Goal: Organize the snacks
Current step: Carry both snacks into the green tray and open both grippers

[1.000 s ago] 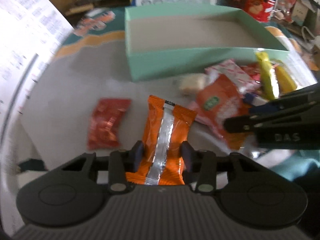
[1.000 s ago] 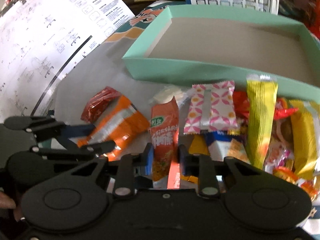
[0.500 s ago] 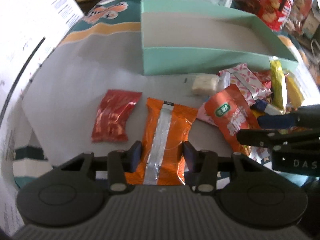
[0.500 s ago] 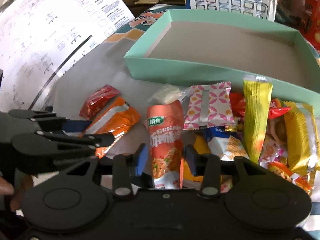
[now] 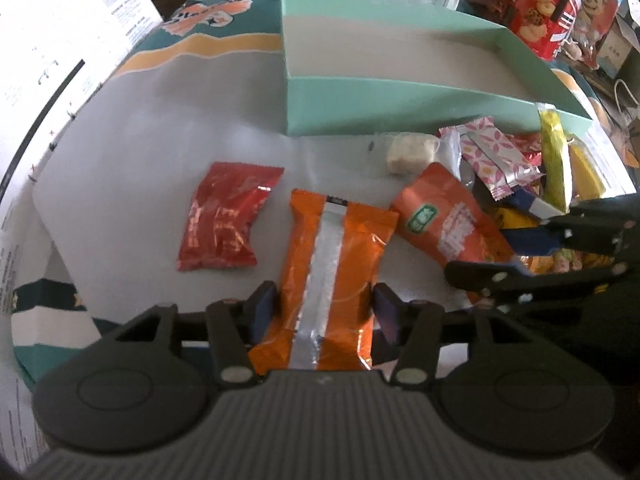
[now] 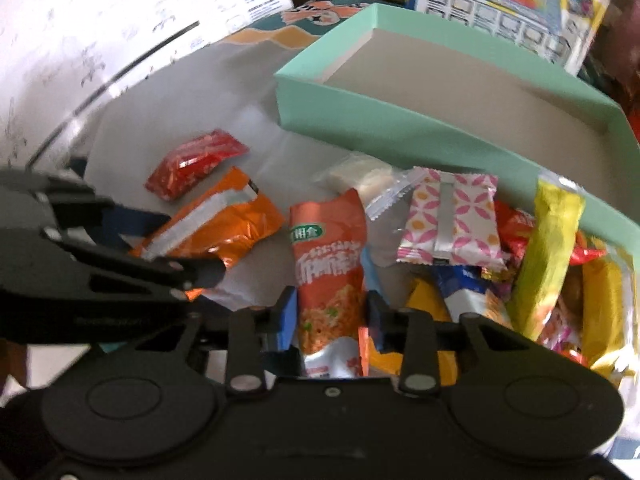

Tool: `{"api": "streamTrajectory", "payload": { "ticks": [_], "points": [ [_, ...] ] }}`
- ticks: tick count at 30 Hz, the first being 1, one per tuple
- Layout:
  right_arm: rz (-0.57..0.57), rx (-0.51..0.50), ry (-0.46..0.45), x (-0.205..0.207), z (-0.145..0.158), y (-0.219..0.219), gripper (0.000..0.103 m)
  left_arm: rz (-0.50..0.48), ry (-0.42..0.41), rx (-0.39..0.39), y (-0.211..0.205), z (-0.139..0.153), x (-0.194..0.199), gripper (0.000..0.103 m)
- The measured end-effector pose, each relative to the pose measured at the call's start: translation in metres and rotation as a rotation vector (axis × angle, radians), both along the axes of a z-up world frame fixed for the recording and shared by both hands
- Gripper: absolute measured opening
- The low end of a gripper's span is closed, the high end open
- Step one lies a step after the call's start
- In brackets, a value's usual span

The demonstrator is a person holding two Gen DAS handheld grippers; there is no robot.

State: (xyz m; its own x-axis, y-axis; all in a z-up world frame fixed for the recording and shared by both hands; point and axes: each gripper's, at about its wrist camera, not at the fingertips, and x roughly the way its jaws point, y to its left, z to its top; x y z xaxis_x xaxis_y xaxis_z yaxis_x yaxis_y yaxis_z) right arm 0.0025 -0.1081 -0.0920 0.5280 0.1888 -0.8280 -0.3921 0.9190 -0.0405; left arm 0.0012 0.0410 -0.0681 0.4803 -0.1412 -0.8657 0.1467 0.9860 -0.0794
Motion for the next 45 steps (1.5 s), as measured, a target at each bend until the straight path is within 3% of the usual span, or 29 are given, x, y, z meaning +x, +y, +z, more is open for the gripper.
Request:
{"api": "streamTrajectory", "payload": {
  "ticks": [8,17,21,26,31,37,40,42,43,45],
  "points": [
    [-0.077,0.227,0.059,0.006,0.029,-0.033,0.035,0.029,-0.039,-0.104,0.016,0.029,-0.003,0.044],
    [-0.101,0.394,0.034,0.02,0.068,-0.061,0.035,0.065,-0.12,-0.148,0.029,0.078,0.009,0.043],
    [-0.16,0.426,-0.011,0.055,0.087,-0.078,0.035,0.057,-0.192,-0.112,0.02,0.1,0.051,0.044],
    [-0.249,0.433,-0.029,0.123,0.098,-0.096,0.035,0.024,-0.242,-0.063,-0.007,0.11,0.131,0.044],
    [-0.334,0.45,-0.006,0.195,0.084,-0.101,0.035,0.035,-0.21,-0.015,-0.031,0.087,0.211,0.044],
    [-0.373,0.49,0.056,0.259,0.05,-0.087,0.036,0.045,-0.154,0.031,-0.042,0.05,0.267,0.045],
    [-0.376,0.528,0.059,0.277,0.042,-0.086,0.038,0.048,-0.151,0.042,-0.043,0.043,0.277,0.054],
    [-0.379,0.554,0.06,0.286,0.041,-0.088,0.065,0.056,-0.168,0.036,-0.042,0.046,0.274,0.09],
    [-0.377,0.548,0.037,0.286,0.042,-0.088,0.081,0.06,-0.187,0.039,-0.042,0.049,0.271,0.096],
    [-0.373,0.524,-0.002,0.282,0.048,-0.089,0.089,0.068,-0.207,0.05,-0.04,0.054,0.264,0.103]
  ]
}}
